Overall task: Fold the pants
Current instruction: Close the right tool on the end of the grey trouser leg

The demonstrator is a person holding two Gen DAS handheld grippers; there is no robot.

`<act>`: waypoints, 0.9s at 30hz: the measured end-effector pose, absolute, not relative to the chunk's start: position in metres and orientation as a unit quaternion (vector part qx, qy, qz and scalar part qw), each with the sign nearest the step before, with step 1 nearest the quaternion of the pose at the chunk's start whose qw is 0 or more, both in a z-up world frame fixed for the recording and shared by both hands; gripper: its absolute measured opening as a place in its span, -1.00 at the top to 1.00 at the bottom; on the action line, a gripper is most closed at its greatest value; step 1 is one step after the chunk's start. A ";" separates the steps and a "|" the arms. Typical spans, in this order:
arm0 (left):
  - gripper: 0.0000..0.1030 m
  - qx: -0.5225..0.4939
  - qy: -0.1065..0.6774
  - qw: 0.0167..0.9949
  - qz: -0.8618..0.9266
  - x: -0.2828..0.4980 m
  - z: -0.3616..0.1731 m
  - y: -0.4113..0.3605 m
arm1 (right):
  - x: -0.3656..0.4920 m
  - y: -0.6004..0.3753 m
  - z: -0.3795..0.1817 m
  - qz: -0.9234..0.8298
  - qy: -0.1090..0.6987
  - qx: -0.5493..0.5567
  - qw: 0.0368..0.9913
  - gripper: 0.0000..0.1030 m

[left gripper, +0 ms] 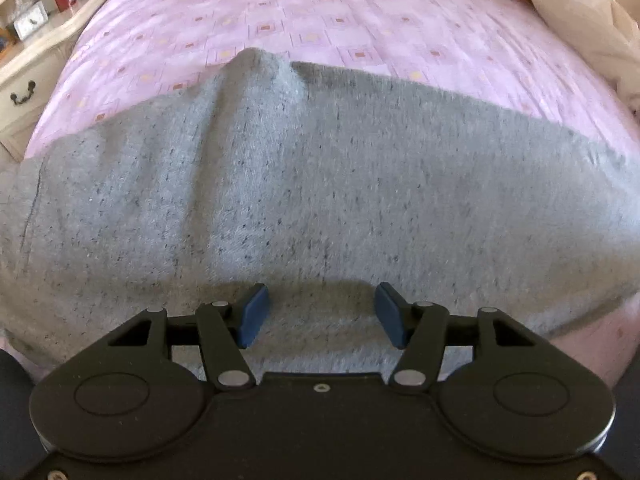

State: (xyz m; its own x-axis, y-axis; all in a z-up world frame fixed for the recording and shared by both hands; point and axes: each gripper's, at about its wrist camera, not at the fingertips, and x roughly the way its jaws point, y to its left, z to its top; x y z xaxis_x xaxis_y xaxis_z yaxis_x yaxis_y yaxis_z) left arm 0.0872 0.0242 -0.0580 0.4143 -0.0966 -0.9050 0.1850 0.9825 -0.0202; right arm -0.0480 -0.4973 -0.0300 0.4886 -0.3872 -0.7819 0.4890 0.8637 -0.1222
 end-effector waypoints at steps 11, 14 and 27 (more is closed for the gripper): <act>-0.20 0.056 0.505 0.858 -0.076 0.120 -0.031 0.035 | -0.022 -0.488 0.001 -0.206 0.387 0.072 0.896 0.47; -0.20 0.052 0.496 0.865 -0.059 0.148 -0.030 0.040 | -0.004 -0.477 -0.007 -0.182 0.401 0.061 0.896 0.47; -0.34 0.020 0.495 0.868 0.027 0.223 -0.052 0.051 | 0.005 -0.483 -0.037 -0.201 0.445 0.048 0.871 0.47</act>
